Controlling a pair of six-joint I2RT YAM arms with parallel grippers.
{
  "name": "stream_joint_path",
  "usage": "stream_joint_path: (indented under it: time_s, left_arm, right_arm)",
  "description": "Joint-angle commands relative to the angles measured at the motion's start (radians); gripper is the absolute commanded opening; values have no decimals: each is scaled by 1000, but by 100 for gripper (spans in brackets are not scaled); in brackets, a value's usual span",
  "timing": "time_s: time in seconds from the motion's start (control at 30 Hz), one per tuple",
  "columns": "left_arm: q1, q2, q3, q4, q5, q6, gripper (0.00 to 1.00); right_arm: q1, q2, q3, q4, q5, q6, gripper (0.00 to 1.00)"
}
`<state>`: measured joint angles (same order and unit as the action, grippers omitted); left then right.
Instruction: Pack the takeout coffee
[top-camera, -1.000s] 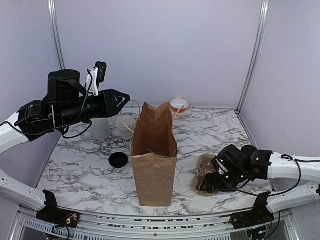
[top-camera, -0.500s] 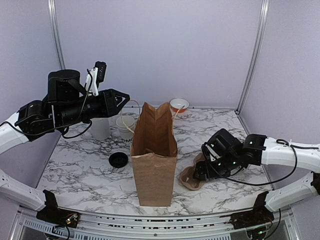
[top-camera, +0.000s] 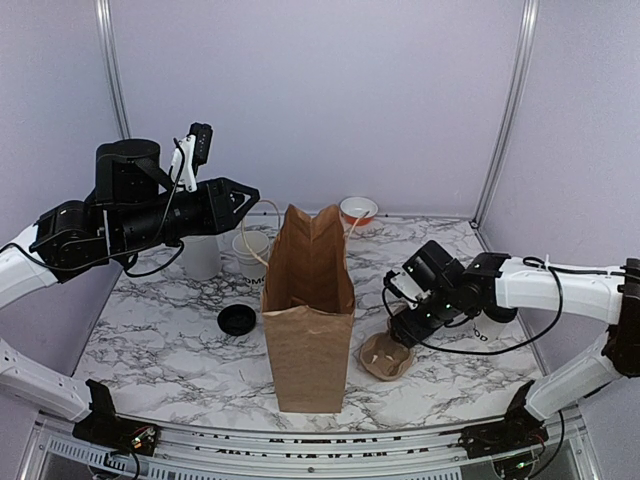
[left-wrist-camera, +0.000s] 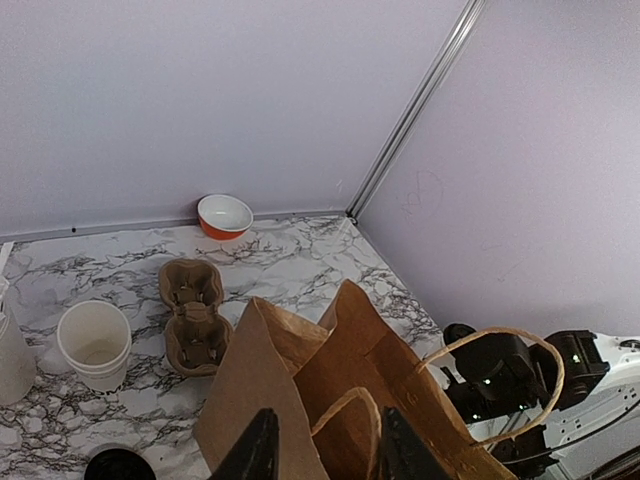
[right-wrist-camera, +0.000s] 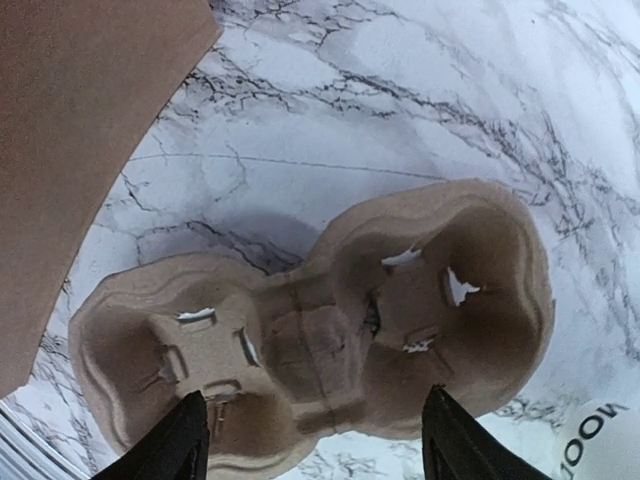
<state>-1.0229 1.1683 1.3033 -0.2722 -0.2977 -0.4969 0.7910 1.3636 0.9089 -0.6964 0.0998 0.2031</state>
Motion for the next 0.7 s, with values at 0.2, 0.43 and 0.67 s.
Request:
stream_joint_path:
  time_s: [0.2, 0.43, 0.67]
  left_arm:
    - [-2, -6, 18, 8, 0, -13, 36]
    - [-2, 6, 23, 5, 6, -20, 36]
    - [0, 5, 30, -7, -3, -13, 37]
  right_arm:
    - [-90, 23, 5, 160, -147, -234, 70]
    - [-87, 57, -22, 170, -185, -228, 66]
    - [-80, 121, -23, 164, -184, -214, 64]
